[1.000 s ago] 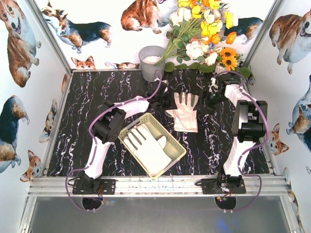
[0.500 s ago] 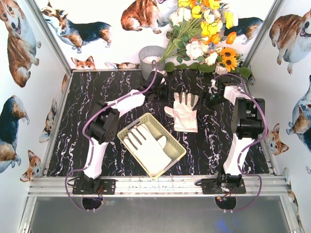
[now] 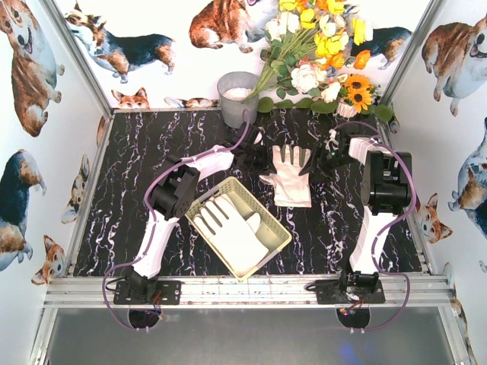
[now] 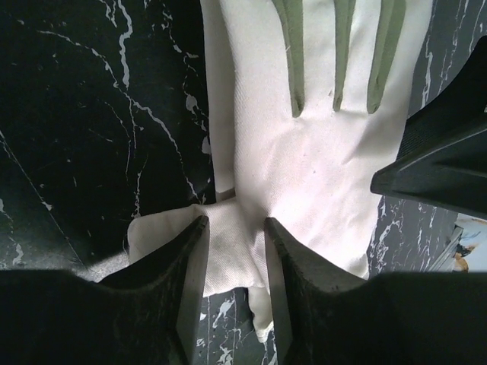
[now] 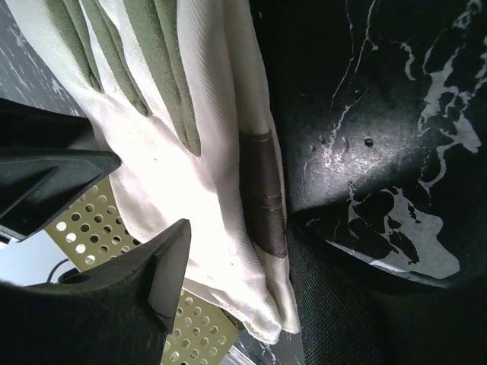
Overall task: Put the gloves into the storage basket
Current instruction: Turn over the glove at the center of the board.
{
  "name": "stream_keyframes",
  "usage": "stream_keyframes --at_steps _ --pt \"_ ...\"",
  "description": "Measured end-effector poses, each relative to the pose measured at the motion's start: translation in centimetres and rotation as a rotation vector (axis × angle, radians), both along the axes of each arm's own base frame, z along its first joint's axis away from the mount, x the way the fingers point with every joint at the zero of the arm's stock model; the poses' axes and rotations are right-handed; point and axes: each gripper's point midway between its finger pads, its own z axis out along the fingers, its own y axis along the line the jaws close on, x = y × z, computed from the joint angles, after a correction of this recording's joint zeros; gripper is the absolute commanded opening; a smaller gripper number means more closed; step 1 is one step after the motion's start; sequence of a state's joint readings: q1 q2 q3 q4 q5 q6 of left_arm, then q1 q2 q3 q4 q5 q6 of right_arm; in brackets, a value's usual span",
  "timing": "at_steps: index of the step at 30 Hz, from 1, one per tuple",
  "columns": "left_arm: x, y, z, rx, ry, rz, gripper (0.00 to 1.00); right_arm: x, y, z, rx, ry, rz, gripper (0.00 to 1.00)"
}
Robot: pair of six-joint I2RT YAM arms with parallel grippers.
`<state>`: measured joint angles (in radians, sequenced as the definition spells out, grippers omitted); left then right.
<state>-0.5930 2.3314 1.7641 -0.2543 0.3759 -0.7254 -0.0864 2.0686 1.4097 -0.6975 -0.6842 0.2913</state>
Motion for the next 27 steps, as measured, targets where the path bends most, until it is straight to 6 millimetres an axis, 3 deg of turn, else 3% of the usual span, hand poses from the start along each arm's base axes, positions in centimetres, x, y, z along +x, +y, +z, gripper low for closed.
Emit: stream_keyframes --at_steps 21,27 --pt "-0.4 0.1 -0.6 0.016 0.014 -0.020 0.21 -0.5 1.5 -0.1 0.127 -0.001 -0.012 0.51" --pt "-0.9 -0.4 -0.7 0.003 0.021 -0.039 0.21 -1.2 2.2 -0.6 0.127 0.006 0.005 0.27"
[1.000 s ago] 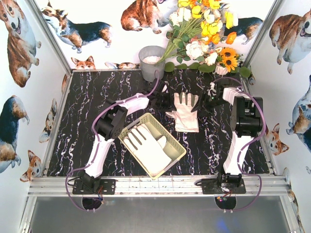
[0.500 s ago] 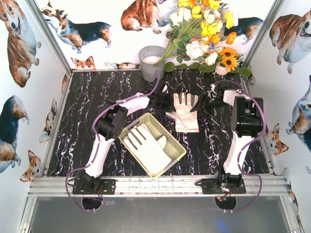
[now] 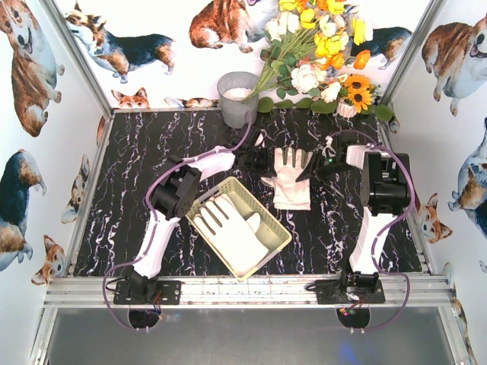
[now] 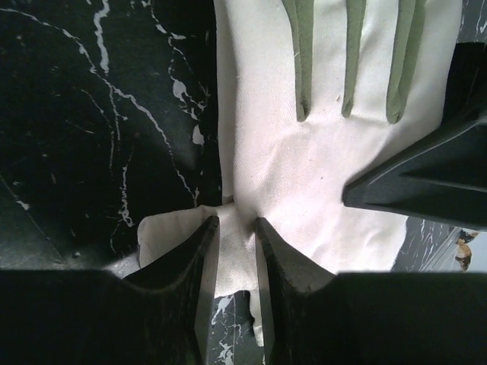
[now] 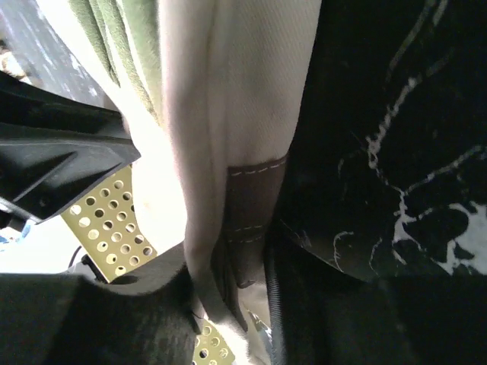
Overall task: Put the gloves into the storage basket
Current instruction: Turn over the glove at the center of the board.
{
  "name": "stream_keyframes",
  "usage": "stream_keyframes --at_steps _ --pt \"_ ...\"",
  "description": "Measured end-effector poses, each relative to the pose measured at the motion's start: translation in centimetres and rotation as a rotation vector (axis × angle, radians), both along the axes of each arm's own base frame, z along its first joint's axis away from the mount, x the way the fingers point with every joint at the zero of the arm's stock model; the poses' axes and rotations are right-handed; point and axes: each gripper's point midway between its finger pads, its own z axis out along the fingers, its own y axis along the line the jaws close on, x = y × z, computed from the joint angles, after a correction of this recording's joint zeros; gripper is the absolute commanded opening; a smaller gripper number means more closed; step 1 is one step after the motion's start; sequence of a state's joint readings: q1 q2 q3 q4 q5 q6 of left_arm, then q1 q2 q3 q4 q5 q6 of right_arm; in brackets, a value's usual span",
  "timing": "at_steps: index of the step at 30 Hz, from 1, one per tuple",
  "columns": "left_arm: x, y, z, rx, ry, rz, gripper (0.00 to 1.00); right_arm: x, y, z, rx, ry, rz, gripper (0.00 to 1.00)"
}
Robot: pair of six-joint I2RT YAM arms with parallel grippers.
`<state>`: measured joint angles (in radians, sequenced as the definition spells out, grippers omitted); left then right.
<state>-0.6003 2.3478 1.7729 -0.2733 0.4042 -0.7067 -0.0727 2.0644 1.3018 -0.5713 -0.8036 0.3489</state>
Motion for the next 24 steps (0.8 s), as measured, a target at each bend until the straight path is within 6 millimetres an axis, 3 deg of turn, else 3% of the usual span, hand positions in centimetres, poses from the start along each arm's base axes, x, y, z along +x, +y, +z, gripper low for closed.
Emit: stream_keyframes --at_steps 5,11,15,19,24 --pt "-0.7 -0.7 0.0 -0.001 0.009 -0.024 0.26 -1.6 -0.1 -0.6 -0.034 0.014 0.008 0.00" --pt "-2.0 -2.7 0.6 0.010 -0.006 -0.087 0.45 -2.8 -1.7 -0.4 -0.148 0.004 0.017 0.00" --pt "-3.3 -3.7 0.9 0.024 -0.013 -0.129 0.56 -5.0 -2.7 0.1 -0.192 0.011 0.003 0.00" --pt "-4.0 -2.9 1.7 0.069 -0.020 -0.142 0.64 -6.8 -4.1 0.3 -0.216 0.019 -0.033 0.00" --pt "-3.1 -1.0 2.5 0.098 -0.018 -0.109 0.70 -8.8 -6.2 0.1 -0.220 0.052 -0.097 0.00"
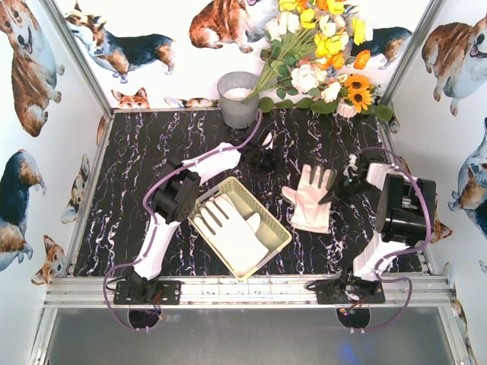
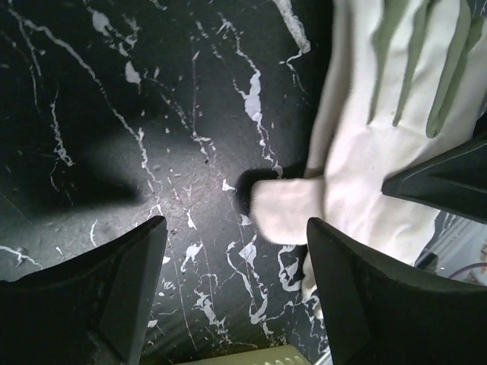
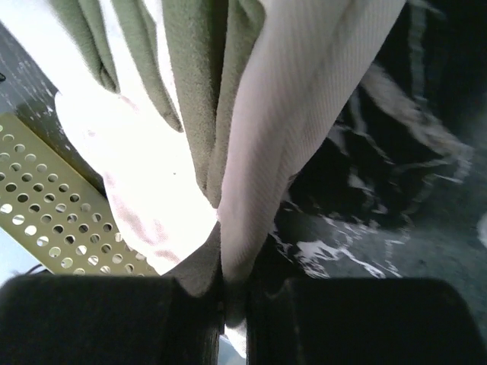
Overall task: Put the gloves into the storage basket
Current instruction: Turn over the glove at the center of the board.
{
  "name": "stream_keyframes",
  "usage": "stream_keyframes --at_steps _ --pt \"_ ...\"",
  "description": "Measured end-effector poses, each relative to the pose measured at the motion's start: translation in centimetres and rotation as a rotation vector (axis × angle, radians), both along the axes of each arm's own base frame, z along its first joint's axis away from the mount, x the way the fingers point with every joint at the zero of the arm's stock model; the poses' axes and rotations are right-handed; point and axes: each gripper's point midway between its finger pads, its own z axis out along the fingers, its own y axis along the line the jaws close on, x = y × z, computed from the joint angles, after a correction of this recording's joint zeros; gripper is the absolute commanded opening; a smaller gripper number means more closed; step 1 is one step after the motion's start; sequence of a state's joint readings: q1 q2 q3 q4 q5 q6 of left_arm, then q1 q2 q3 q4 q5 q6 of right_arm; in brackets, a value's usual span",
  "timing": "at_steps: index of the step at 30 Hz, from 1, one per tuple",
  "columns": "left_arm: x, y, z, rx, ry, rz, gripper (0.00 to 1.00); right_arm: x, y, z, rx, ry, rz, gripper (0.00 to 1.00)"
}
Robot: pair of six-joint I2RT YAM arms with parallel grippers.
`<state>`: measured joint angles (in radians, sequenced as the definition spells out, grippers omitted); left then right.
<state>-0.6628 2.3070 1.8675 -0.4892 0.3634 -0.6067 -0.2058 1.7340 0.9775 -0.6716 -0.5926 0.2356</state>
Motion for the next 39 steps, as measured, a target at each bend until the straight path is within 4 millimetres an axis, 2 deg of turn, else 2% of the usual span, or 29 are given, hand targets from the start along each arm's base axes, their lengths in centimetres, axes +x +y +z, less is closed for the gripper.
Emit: stream_keyframes --at_steps 5,15,19,27,39 --pt "-0.5 -0.2 -0.7 -0.012 0.068 0.013 0.70 -0.9 -1.6 -0.3 0.012 0.027 -0.049 0.00" --pt "-2.8 -4.8 -1.0 -0.150 0.170 0.010 0.69 -1.1 -1.2 0.1 0.051 0.021 -0.034 0.00" --pt "-3.1 -4.9 -1.2 -0.169 0.200 0.041 0.69 -1.1 -1.1 0.2 0.055 0.018 -0.029 0.00" --pt "-4.5 -3.2 -1.4 -0.128 0.237 0.094 0.69 -1.0 -1.0 0.3 0.063 0.013 -0.027 0.00" --pt "-6.4 -5.7 -1.4 -0.191 0.237 0.074 0.68 -1.4 -0.6 -0.3 0.091 0.006 -0.029 0.00"
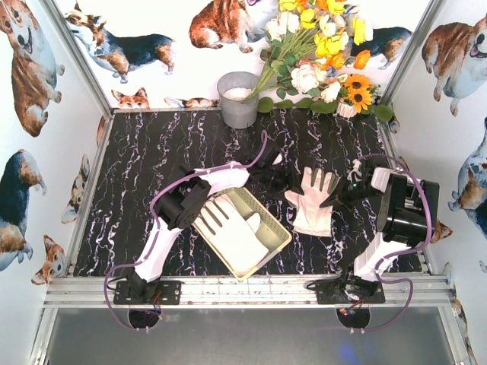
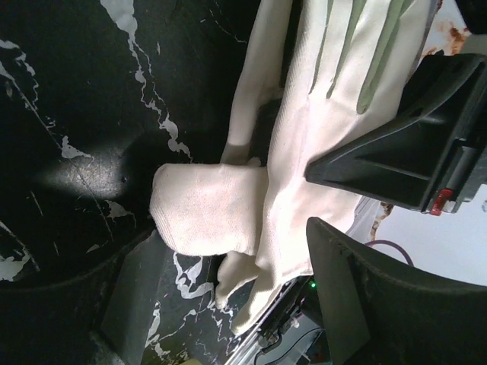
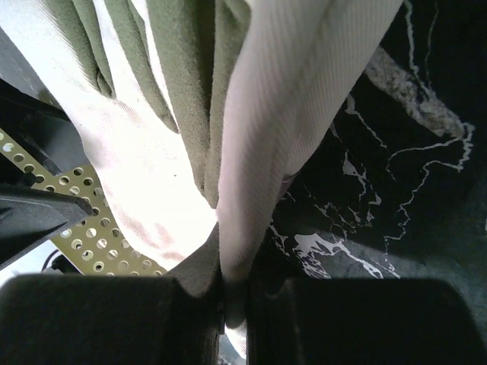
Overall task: Put the gloves into the storage basket
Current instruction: Turn over the glove at the center of the board.
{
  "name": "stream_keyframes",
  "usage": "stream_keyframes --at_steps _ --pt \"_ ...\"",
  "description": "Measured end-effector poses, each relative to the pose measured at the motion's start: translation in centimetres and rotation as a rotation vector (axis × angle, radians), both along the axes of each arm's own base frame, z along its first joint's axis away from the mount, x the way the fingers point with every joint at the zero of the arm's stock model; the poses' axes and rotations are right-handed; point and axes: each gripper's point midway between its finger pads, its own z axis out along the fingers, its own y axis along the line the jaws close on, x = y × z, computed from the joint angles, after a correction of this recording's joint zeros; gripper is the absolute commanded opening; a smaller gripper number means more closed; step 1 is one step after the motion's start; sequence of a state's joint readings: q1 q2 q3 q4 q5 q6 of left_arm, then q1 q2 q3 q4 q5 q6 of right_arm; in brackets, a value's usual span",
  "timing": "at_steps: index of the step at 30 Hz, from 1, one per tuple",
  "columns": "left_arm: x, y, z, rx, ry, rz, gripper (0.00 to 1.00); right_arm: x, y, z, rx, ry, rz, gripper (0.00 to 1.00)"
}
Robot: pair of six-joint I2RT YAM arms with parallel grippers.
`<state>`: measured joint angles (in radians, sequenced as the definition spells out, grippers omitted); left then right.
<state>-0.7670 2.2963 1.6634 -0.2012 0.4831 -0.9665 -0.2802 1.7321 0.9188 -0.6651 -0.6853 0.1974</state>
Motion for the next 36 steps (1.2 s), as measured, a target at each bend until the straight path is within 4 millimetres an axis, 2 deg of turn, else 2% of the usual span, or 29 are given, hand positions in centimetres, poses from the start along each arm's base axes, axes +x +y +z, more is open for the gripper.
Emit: stream_keyframes --at_steps 4,11,16,23,28,36 --pt "-0.1 0.0 0.1 -0.021 -0.008 0.018 0.65 0.0 0.3 -0.1 0.023 -0.002 -0.011 0.00" --pt "-0.4 -1.2 -0.4 -0.008 -0.032 0.023 0.44 0.4 0.4 0.2 0.037 -0.029 -0.007 0.00" --pt "-1.0 -2.3 -0.7 -0.015 -0.046 0.020 0.37 0.4 0.5 0.0 0.043 -0.037 -0.005 0.00" --pt "-1.8 -4.8 -1.2 -0.014 -0.081 -0.059 0.00 0.1 0.7 -0.3 0.064 -0.048 -0.012 0.00" --pt "-1.7 -4.7 -1.2 0.003 -0.115 -0.070 0.00 0.0 0.8 0.3 0.066 -0.070 -0.031 0.00" --pt "-1.6 -4.8 -0.2 0.051 -0.208 -0.060 0.00 -0.1 1.1 4.2 0.048 -0.162 -0.041 0.00"
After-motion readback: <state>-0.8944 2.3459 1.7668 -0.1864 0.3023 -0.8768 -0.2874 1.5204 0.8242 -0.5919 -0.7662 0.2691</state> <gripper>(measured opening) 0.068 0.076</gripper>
